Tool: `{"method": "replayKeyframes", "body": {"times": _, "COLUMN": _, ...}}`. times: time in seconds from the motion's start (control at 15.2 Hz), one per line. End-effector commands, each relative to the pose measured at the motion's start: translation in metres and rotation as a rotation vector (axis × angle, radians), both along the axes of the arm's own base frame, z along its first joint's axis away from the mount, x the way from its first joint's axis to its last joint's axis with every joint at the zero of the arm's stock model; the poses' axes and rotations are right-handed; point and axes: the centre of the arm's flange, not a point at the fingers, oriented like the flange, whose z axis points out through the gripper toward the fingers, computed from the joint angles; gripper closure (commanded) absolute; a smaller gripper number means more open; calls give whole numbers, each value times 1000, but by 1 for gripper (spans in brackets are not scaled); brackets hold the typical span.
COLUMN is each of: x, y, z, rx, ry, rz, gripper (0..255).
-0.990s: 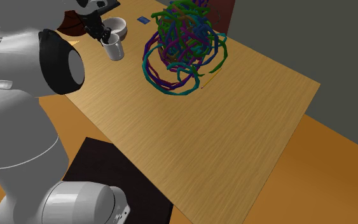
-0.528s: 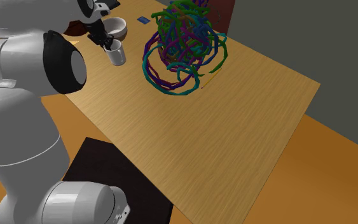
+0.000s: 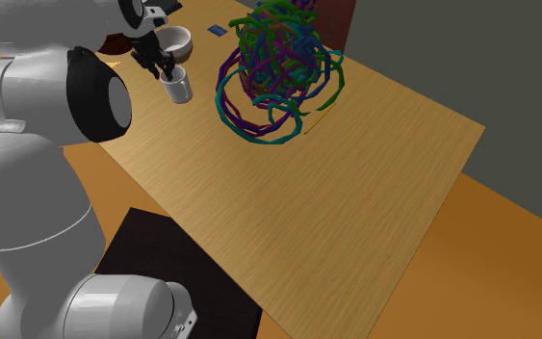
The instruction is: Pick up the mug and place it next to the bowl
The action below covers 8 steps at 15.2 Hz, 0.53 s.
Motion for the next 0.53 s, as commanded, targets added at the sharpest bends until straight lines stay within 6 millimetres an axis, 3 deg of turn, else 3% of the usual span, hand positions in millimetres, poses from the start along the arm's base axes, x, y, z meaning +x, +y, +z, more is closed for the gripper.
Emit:
{"method": "replayKeyframes", "body": {"times": 0.0, "x": 0, "y": 0, "z": 0, "rx": 0, "ry": 0, "rz": 0, "gripper": 0}}
{"method": "replayKeyframes", "body": {"times": 0.26, "x": 0, "y": 0, "z": 0, "rx": 0, "ry": 0, "rz": 0, "gripper": 0}}
{"method": "replayKeyframes", "body": {"times": 0.46, "x": -1, "y": 2, "z": 40, "rx": 0, "ry": 0, "rz": 0, "gripper": 0}}
